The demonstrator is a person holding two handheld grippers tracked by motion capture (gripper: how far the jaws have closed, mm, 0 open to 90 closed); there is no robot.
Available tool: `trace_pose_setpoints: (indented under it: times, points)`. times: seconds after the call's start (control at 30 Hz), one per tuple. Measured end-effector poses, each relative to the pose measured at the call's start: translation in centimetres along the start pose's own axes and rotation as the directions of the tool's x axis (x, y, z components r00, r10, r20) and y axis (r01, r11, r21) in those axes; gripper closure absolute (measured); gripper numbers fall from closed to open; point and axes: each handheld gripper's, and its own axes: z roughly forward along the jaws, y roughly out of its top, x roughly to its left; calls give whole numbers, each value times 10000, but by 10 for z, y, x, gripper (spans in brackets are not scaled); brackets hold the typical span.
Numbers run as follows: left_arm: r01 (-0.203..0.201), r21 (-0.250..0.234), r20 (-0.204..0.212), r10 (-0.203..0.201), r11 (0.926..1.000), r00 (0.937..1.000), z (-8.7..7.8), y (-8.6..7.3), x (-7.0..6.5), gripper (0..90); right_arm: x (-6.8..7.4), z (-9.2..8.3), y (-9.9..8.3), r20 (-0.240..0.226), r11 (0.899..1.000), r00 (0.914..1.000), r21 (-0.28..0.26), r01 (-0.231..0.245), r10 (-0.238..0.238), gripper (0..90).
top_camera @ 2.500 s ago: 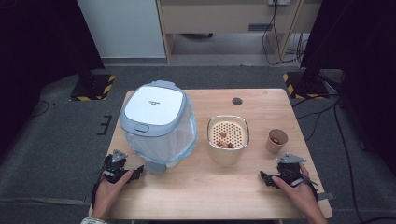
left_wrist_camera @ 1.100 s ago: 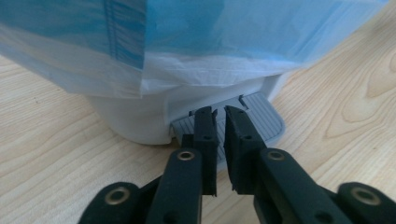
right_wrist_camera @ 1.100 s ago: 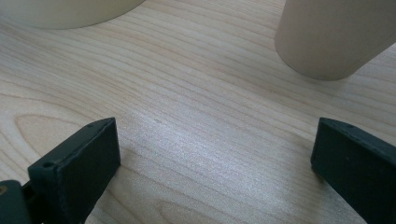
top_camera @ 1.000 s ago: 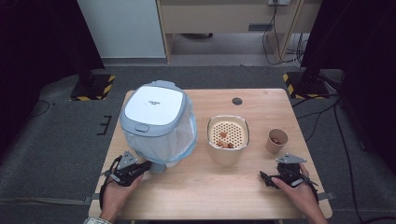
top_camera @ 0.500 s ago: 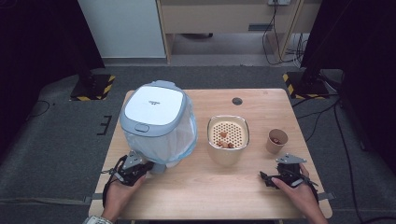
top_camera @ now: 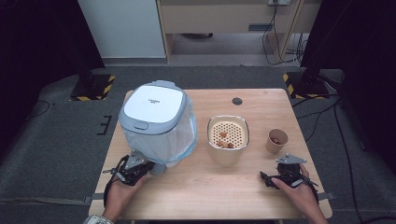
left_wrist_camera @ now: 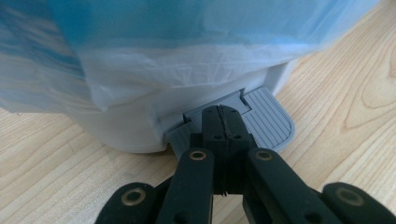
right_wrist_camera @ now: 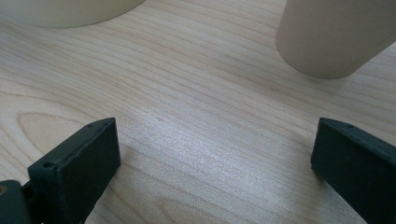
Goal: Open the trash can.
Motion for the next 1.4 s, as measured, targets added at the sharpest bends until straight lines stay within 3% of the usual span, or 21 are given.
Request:
trace_pose_setpoints:
  times: [0.2, 0.3, 0.6, 0.7, 0.93, 1.13, 1.17, 1.23, 1.4]
  points:
    - [106, 124, 119, -108, 9999, 9999, 3, -2, 2, 900, 0, 0, 0, -3, 10000, 10000, 3, 3, -3, 16]
    - [-137, 368, 90, 134, 9992, 9999, 6, -2, 1, 900, 0, 0, 0, 3, 10000, 10000, 0, -23, 23, 16]
    - [-86, 390, 150, 80, 9992, 9999, 9, -3, 2, 900, 0, 0, 0, -82, 10000, 9999, 17, 84, -83, 17]
    - [-108, 385, 135, 103, 9992, 9999, 9, -3, 2, 900, -1, -3, 1, -167, 9997, 9996, 55, 232, -231, 67]
    - [-161, 412, 79, 158, 9990, 9998, 9, -3, 1, 900, -5, -16, 2, 470, 9988, 9987, -437, 221, -200, 132]
    - [-236, 416, 19, 235, 9989, 9997, 10, -2, 1, 900, -18, -21, 6, 1315, 9933, 9909, -1148, -131, 282, 178]
    - [-236, 416, 19, 235, 9989, 9997, 10, -2, 1, 900, -18, -21, 6, 1315, 9933, 9909, -1148, -131, 282, 178]
    - [-236, 425, 31, 234, 9988, 9997, 10, -2, 1, 900, -24, -24, 11, 1333, 9842, 9902, -1761, -167, 406, 195]
    - [-268, 420, -1, 269, 9988, 9996, 10, -2, 0, 900, -32, -23, 18, 1217, 9785, 9902, -2019, -428, 684, 165]
